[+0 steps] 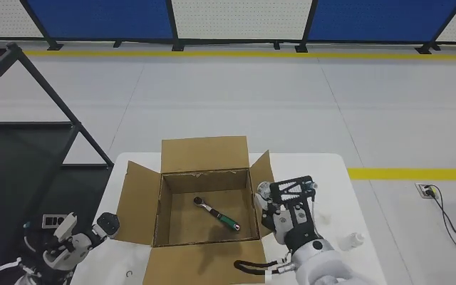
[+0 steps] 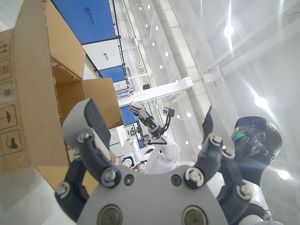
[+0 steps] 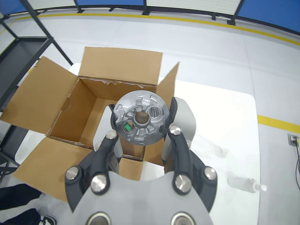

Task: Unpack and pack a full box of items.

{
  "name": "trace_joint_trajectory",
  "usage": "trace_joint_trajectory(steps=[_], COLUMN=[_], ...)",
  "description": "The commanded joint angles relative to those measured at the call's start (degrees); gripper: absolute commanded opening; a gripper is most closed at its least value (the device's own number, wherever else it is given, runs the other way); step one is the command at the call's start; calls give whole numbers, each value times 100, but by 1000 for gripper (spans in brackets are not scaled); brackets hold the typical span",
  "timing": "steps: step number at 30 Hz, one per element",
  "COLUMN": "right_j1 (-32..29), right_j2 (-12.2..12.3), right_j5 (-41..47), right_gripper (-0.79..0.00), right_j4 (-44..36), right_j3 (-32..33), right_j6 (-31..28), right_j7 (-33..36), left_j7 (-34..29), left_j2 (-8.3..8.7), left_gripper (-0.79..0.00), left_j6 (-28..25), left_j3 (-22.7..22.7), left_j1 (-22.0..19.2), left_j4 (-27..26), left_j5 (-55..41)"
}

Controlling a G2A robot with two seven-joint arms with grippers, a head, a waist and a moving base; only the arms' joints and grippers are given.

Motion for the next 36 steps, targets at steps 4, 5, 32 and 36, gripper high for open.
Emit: trace_joint_trajectory(steps=[4, 5, 32, 36], right_j1=[-282, -343, -867, -950], right_j2=[10, 11, 56, 84], right_j5=[-45, -64, -73, 60], right_gripper=[-785, -785, -785, -785], right_j4=[0, 0, 449, 576], right_j3=[430, 494, 1602, 1930], right_j6=[298, 373, 533, 285], right_j7=[-178, -235, 246, 595], left_j7=[-4, -3, 2, -32], left_j2=[1, 1, 3, 6], left_gripper=[0, 0, 0, 0], left_j6=[28, 27, -60, -42], left_j3=[94, 106, 33, 115], left_j1=[-37, -42, 97, 64], left_j4=[-43, -47, -181, -204], left_j5=[71, 82, 63, 153])
